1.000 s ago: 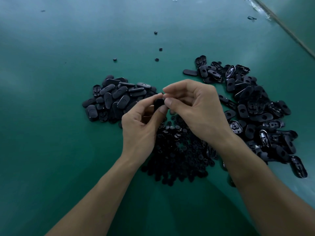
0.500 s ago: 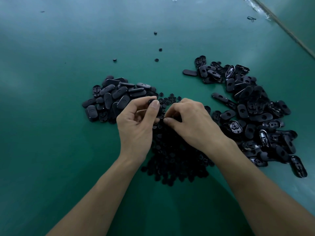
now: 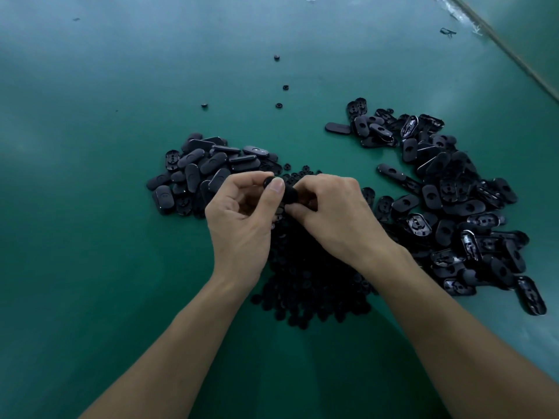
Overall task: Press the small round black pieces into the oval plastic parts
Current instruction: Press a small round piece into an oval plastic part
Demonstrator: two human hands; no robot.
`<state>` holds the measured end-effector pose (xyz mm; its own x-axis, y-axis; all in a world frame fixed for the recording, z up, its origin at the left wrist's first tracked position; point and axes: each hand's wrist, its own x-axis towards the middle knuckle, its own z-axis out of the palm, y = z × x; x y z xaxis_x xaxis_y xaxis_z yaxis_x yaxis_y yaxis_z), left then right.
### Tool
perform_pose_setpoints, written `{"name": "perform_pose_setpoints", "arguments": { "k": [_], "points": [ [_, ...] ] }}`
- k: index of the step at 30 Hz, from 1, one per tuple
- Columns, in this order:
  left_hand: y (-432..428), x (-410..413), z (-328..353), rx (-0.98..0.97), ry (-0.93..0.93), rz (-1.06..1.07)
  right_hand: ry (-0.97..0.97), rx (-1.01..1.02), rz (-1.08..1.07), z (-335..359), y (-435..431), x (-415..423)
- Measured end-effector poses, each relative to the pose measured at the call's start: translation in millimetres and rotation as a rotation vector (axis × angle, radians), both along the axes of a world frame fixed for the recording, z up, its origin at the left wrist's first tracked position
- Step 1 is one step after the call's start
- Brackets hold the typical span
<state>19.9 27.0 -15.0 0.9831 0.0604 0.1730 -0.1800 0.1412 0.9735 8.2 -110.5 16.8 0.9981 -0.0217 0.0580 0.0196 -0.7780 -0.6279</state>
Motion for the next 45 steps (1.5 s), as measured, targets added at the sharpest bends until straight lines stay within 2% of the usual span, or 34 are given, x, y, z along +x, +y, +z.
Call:
{"name": "perform_pose_setpoints", "arguments": {
  "k": [6, 11, 20, 27, 45],
  "points": [
    [-2, 1, 0, -0.086, 0.052, 0.011, -0.067, 0.079, -0.094, 5, -6, -2],
    [-2, 0, 0, -0.076, 0.068, 0.014, -0.068, 0.098, -0.094, 11, -13, -2],
    [0, 2, -4, -0.045, 0.04, 0.026, -0.228, 0.345, -0.106, 22, -11, -2],
    [0, 2, -3, -0.085, 0.046, -0.008, -0.185, 0.384, -0.071, 27, -4, -3],
    [-1, 1, -1, -0.021, 0.027, -0.028, -0.13, 0.321, -0.054, 25, 5, -6]
  ]
}}
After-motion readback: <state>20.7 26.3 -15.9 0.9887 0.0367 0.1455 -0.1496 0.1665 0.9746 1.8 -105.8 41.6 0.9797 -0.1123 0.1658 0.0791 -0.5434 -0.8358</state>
